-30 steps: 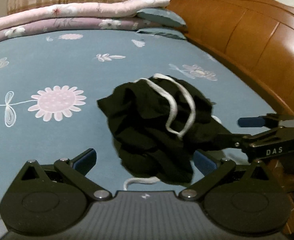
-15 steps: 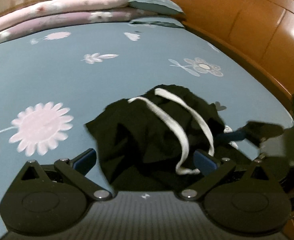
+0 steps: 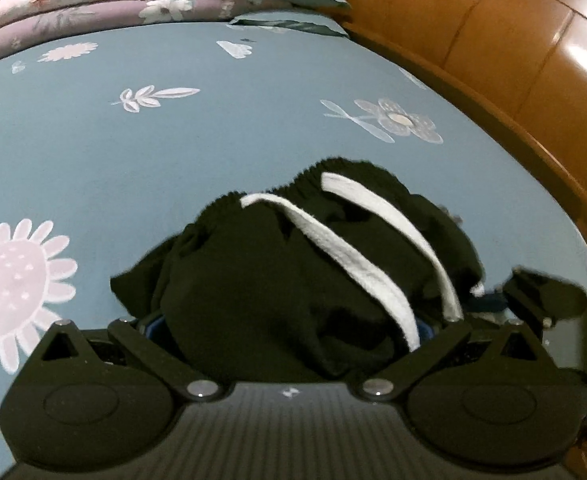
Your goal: Fold clothes
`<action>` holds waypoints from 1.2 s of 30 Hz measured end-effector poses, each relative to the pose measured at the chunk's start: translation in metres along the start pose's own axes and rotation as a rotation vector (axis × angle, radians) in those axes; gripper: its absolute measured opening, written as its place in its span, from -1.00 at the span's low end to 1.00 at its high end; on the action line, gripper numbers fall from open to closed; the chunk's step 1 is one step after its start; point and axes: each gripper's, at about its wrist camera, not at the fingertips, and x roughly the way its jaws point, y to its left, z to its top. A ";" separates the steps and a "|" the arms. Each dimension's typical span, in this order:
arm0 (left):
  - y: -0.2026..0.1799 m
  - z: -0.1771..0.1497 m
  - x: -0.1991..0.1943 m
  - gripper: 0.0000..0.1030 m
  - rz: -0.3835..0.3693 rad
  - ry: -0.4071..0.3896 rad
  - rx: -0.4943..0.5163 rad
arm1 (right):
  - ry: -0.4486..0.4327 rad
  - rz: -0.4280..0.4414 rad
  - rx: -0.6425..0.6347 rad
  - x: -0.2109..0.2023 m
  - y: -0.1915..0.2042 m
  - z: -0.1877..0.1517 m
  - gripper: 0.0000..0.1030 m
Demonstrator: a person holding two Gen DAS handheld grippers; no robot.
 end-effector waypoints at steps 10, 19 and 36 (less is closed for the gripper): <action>0.024 -0.023 0.000 1.00 -0.079 -0.016 -0.026 | -0.051 0.058 0.001 -0.043 -0.004 -0.003 0.98; 0.002 -0.020 -0.032 0.96 -0.013 -0.031 0.120 | -0.162 0.097 0.035 -0.075 -0.034 0.037 0.47; 0.026 -0.020 -0.080 0.77 0.015 -0.129 0.067 | -0.090 0.487 0.484 0.017 -0.114 0.075 0.19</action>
